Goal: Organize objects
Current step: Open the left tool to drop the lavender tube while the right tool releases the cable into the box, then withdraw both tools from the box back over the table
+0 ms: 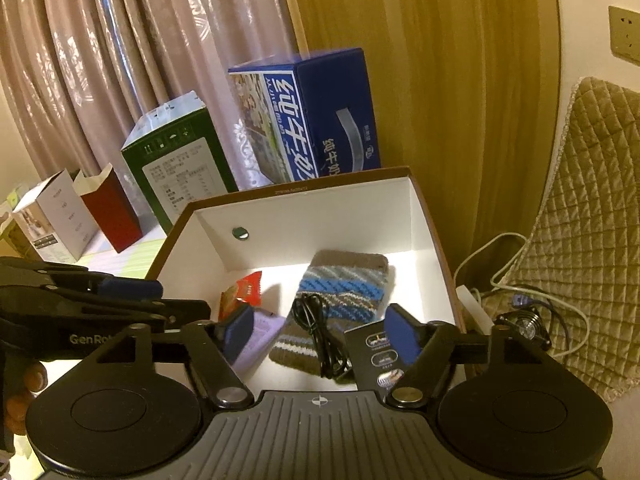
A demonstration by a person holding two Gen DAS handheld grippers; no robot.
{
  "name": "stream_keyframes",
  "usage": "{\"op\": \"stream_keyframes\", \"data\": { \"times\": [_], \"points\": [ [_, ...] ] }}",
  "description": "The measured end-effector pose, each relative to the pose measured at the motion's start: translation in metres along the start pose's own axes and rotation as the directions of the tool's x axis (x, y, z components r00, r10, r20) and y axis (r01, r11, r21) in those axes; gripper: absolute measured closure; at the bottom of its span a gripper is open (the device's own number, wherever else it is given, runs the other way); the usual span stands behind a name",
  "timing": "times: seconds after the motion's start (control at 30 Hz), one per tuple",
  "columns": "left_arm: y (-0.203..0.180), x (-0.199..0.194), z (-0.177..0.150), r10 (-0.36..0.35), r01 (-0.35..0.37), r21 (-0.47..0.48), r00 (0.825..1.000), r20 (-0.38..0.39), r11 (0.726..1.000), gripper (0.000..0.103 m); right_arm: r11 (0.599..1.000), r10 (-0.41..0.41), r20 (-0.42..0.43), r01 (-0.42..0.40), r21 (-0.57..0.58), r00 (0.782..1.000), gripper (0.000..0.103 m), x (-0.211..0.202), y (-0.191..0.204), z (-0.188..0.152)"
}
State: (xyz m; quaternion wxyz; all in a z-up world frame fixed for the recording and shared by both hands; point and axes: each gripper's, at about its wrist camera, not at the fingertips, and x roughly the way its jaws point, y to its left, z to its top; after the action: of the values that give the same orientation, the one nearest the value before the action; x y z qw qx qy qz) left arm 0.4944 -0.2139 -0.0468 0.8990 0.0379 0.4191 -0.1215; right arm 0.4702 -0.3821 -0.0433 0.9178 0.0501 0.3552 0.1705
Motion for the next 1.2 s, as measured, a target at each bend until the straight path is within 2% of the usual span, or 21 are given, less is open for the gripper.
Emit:
{"op": "stream_keyframes", "data": {
  "times": [0.33,0.43,0.47,0.5,0.67,0.8,1.2],
  "points": [
    [0.003,-0.024,-0.008,-0.001,0.001,-0.031,1.000,0.011,1.000,0.046,1.000,-0.012,0.020,0.012,0.018,1.000,0.011,-0.027,0.002,-0.005],
    [0.003,-0.033,-0.010,0.003,-0.002,-0.039,1.000,0.022,0.999,0.039,0.999,-0.021,0.018,0.020,0.028,1.000,0.003,-0.034,0.002,-0.006],
    [0.003,-0.036,-0.011,0.004,-0.003,-0.043,1.000,0.023,0.999,0.033,0.999,-0.023,0.018,0.023,0.033,1.000,0.002,-0.036,0.002,-0.006],
    [0.003,-0.038,-0.011,0.004,-0.002,-0.048,1.000,0.026,0.999,0.027,0.999,-0.025,0.017,0.024,0.038,1.000,0.002,-0.038,0.002,-0.007],
    [0.004,-0.054,-0.016,0.017,-0.015,-0.064,0.999,0.034,0.998,0.012,0.998,-0.028,0.015,0.027,0.053,1.000,0.002,-0.048,0.004,-0.011],
    [0.005,-0.065,-0.020,0.025,-0.022,-0.071,0.999,0.041,0.997,0.005,0.998,-0.027,0.018,0.026,0.061,0.999,0.002,-0.057,0.006,-0.015],
    [0.004,-0.097,-0.039,0.028,-0.024,-0.096,0.999,0.038,0.995,0.003,0.997,-0.027,0.017,0.026,0.074,0.999,0.002,-0.087,0.017,-0.029]
  ]
}}
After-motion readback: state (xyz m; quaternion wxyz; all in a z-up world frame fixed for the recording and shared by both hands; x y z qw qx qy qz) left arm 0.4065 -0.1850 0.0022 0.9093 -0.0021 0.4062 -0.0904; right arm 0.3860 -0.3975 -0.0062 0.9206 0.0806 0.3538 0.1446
